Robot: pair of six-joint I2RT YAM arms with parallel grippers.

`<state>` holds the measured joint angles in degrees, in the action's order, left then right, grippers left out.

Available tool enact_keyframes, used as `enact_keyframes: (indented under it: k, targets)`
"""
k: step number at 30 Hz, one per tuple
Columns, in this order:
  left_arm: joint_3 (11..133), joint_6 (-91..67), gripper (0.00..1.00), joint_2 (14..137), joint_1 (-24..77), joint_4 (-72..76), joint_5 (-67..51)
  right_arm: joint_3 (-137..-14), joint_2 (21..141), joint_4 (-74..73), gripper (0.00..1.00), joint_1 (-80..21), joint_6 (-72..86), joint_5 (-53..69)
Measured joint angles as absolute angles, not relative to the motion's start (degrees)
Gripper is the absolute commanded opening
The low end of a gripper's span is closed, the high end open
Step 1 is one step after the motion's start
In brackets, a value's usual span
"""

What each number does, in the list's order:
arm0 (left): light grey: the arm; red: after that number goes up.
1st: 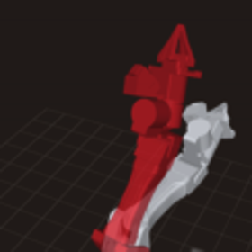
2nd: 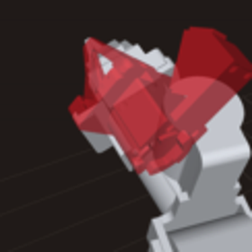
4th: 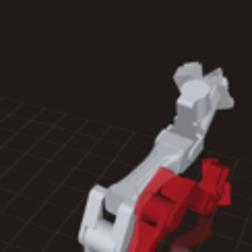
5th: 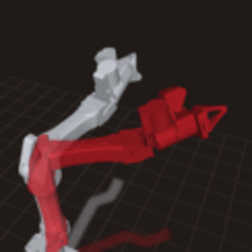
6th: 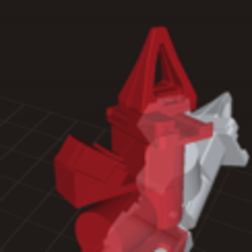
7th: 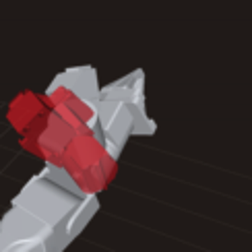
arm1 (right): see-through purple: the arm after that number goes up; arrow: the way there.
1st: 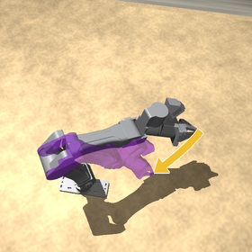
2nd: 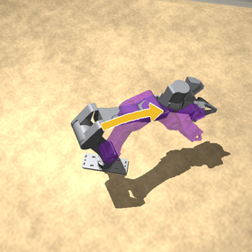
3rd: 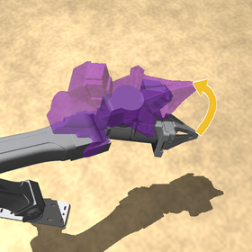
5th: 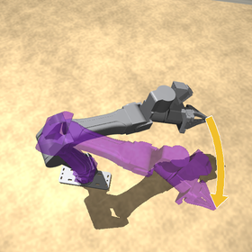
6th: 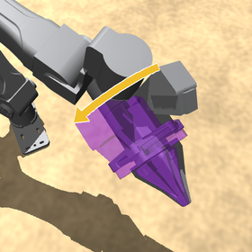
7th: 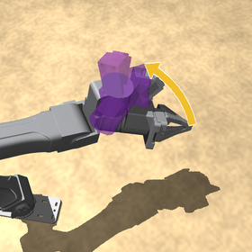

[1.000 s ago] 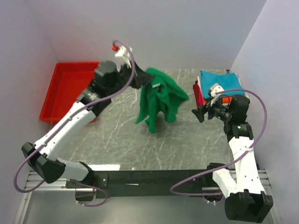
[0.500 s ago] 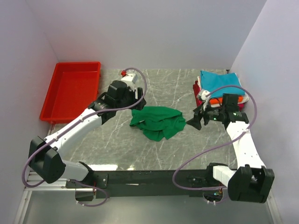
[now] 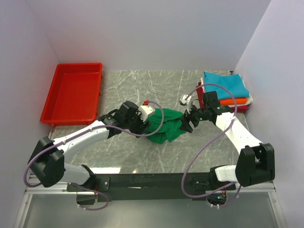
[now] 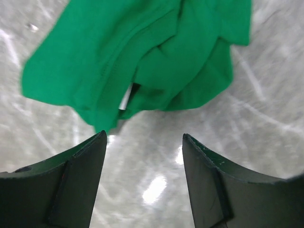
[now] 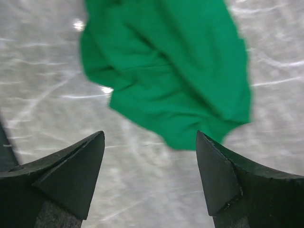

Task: Fold and stack the t-shirts
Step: Flatten the tshirt out

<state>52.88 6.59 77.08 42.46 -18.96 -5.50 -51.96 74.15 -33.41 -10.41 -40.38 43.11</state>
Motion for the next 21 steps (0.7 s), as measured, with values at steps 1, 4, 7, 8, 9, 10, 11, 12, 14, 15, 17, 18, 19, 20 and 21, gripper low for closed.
enact_keyframes:
  k: [1,4,7,8,9,10,11,12,14,15,17,18,19,20,21]
  targets:
    - [52.8,8.3,0.7,77.1,42.5,-18.9,-5.2,-53.1,75.3,-33.3,0.84,-10.6,-41.7,42.0]
    - [52.8,12.9,0.69,77.9,42.4,-18.3,-4.0,-57.3,79.3,-33.9,0.84,-11.4,-47.8,39.9]
    - [52.4,15.8,0.68,80.9,42.4,-17.0,-2.5,-61.7,83.9,-33.9,0.83,-12.5,-53.8,37.5]
    - [52.1,16.2,0.67,81.8,42.4,-16.7,-2.1,-62.6,85.5,-33.4,0.83,-13.0,-55.3,36.2]
    - [51.6,16.8,0.67,83.3,42.4,-16.5,-1.7,-63.2,86.6,-33.1,0.83,-13.3,-56.3,35.1]
    - [51.3,17.0,0.67,84.2,42.4,-16.5,-1.2,-63.7,88.0,-33.0,0.83,-13.8,-57.5,33.8]
    - [50.9,17.3,0.67,85.3,42.4,-16.5,-0.4,-64.1,89.3,-32.9,0.83,-14.2,-58.5,32.7]
    - [50.5,17.5,0.67,86.2,42.4,-16.5,0.5,-64.5,90.8,-32.9,0.83,-14.7,-59.4,31.5]
    - [49.8,17.8,0.67,87.0,42.3,-16.5,2.2,-64.8,93.1,-32.4,0.82,-15.3,-60.4,29.7]
    - [49.6,18.0,0.67,87.1,42.2,-16.5,3.0,-64.8,94.1,-32.1,0.82,-15.5,-60.7,28.9]
    - [49.5,18.3,0.64,87.1,41.8,-15.7,4.4,-64.8,95.7,-31.3,0.82,-15.6,-60.8,27.3]
    - [49.5,18.3,0.62,87.1,41.4,-14.9,5.0,-64.9,96.4,-30.6,0.81,-15.7,-60.8,26.6]
    - [49.5,18.2,0.58,87.2,41.1,-14.4,5.5,-65.1,97.1,-30.0,0.8,-15.8,-60.6,25.9]
    - [49.5,18.1,0.55,87.4,40.7,-13.8,6.1,-65.4,97.8,-29.6,0.77,-15.8,-60.4,25.4]
    - [49.6,18.1,0.53,87.7,40.1,-13.3,6.5,-65.8,98.5,-29.1,0.75,-15.8,-60.1,24.8]
